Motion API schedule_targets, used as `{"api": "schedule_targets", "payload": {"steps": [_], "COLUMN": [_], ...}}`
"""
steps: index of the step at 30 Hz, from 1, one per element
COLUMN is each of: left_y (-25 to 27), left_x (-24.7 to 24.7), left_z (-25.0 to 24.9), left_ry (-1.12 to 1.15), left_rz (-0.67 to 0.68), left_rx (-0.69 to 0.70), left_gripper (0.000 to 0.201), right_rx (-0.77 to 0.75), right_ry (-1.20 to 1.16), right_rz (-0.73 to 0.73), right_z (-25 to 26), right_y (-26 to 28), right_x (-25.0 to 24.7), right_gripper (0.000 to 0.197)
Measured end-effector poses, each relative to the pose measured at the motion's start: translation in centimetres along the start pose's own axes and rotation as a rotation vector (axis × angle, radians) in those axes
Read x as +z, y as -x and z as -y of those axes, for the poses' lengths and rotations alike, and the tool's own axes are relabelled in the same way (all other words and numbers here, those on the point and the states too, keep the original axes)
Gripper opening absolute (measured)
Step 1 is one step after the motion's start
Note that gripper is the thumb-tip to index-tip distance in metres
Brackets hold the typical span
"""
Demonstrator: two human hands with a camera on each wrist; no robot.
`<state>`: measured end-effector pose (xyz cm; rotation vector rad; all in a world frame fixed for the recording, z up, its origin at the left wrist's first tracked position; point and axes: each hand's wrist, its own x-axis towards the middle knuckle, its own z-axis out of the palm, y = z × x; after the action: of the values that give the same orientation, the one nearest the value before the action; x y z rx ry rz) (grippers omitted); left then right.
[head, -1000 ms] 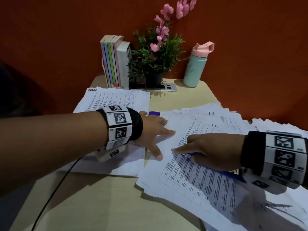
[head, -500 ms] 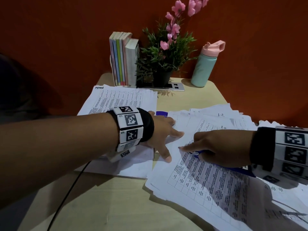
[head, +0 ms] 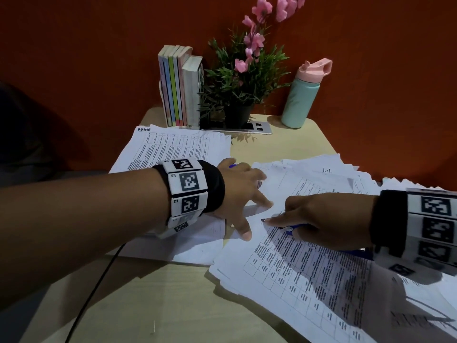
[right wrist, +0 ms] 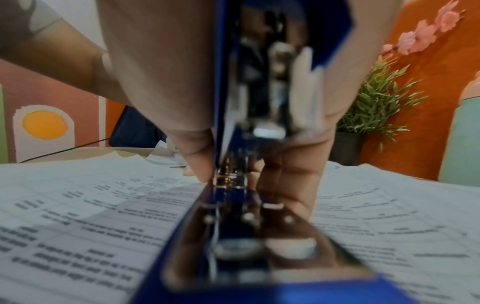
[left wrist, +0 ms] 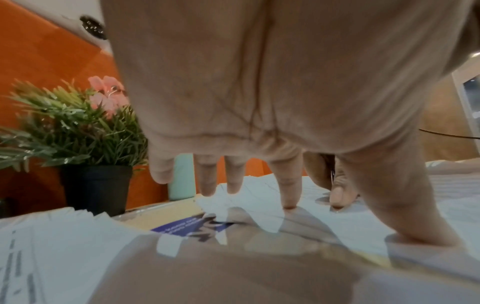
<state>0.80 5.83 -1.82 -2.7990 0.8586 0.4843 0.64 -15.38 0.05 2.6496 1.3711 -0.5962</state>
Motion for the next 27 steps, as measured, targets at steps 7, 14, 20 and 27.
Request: {"api": "schedule_targets", "payload": {"steps": [7,14,20,27], "left_y": [0.2,-0.2,0.0,-0.2], "left_x": [0.6,0.7,1.6,1.6], "left_z": [0.3,0.5,1.1,1.3], "left_ry": [0.097,0.085,0.213,0.229], "left_rz": [0.044,0.039,0.044,0.061], "left_rx": [-0.036,-0.030,-0.076,-0.070], "left_gripper": [0.084,0.089,0.089,0.091], "right_rx": [-0.015,-0.015,-0.012,-0.016], "right_ry": [0.001,0.006,0.001,0.005], "right_rz": [0.017,0.035,0.057,0.082], "right_z": [-0.1,-0.2,0.0,-0.7], "right_y": [0.1,-0.3,-0.6,-0.1], "right_x": [0.0,-0.3,-0.4,-0.3], "right_gripper": [0.049,0.048,0.048,0.049]}}
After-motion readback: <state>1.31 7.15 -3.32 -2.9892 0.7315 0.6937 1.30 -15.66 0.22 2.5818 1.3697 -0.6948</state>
